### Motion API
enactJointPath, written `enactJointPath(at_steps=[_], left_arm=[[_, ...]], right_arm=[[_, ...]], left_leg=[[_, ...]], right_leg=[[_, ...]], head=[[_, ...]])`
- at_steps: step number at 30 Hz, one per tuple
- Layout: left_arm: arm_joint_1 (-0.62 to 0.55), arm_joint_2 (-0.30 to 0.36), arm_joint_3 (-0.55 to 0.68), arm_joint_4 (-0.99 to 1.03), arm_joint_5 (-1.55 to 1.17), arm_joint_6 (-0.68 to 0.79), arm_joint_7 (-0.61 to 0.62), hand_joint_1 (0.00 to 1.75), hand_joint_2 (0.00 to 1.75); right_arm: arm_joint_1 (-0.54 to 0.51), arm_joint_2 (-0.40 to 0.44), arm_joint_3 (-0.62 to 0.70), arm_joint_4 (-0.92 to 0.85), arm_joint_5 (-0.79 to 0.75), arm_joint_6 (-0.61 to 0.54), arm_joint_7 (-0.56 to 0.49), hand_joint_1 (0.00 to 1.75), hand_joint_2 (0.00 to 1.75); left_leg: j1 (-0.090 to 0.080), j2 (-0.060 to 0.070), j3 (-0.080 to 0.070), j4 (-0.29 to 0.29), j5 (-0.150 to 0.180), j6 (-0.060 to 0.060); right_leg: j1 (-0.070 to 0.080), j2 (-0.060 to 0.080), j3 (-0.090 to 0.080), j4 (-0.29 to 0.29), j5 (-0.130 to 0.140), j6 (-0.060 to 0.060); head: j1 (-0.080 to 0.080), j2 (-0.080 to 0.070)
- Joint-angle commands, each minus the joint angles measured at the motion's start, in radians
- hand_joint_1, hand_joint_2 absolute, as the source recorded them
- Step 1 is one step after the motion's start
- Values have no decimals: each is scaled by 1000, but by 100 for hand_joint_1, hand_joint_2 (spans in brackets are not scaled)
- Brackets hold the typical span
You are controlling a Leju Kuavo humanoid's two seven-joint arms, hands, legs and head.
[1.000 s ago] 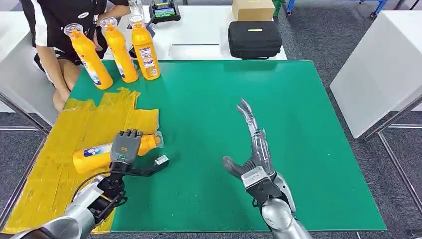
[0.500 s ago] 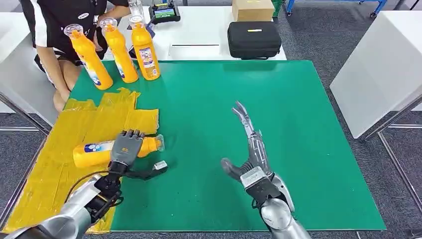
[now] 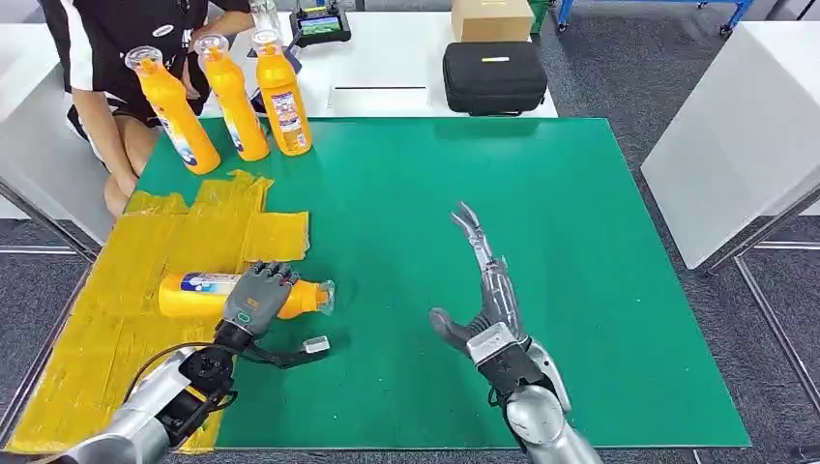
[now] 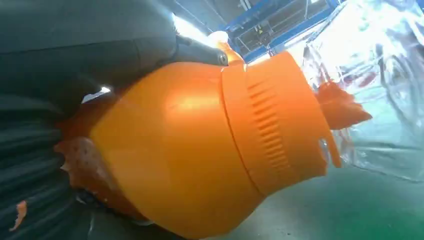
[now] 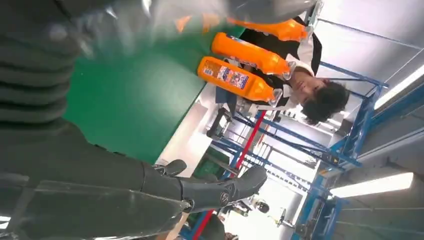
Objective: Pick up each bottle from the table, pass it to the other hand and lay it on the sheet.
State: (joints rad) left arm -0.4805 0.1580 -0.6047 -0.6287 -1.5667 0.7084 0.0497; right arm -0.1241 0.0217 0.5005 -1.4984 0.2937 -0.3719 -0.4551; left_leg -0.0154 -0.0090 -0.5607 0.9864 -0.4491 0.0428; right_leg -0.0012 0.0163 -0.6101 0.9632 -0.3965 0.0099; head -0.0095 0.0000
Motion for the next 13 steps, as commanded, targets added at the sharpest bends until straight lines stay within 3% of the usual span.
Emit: enactJointPath(at_steps=[1, 5, 6, 7, 13], left_arm=[[2, -50, 159, 89, -3, -10, -50, 0, 175], [34, -81, 273, 84, 31, -10, -95, 0, 175], [45, -119, 394, 87, 158, -10, -227, 0, 175], [39, -141, 446, 117, 198, -10, -272, 0, 175], [-31, -192, 550, 248, 317, -10, -402, 0, 175]], right_arm=[[12, -13, 9, 20, 8, -14, 5, 0, 175], [51, -16, 3, 8, 20, -21, 6, 0, 175], [62, -13, -3, -1, 31, -25, 9, 0, 175], [65, -13, -5, -5, 36, -25, 11, 0, 175], [37, -6, -13, 16, 41, -14, 24, 0, 175]], left_leg=[[1, 1, 7, -1, -3, -4], [1, 1, 7, -1, -3, -4], [1, 1, 9, -2, -3, -4], [1, 1, 7, -2, -2, -3], [1, 0, 6, -1, -2, -3]], right_leg=[[1, -1, 7, -1, -3, 0], [1, -1, 7, -2, -2, 0], [1, -1, 8, -2, -3, 1], [1, -1, 7, -2, -2, 1], [1, -2, 6, -1, -2, 1]], head=[[0, 0], [0, 0], [0, 0], [0, 0], [0, 0]])
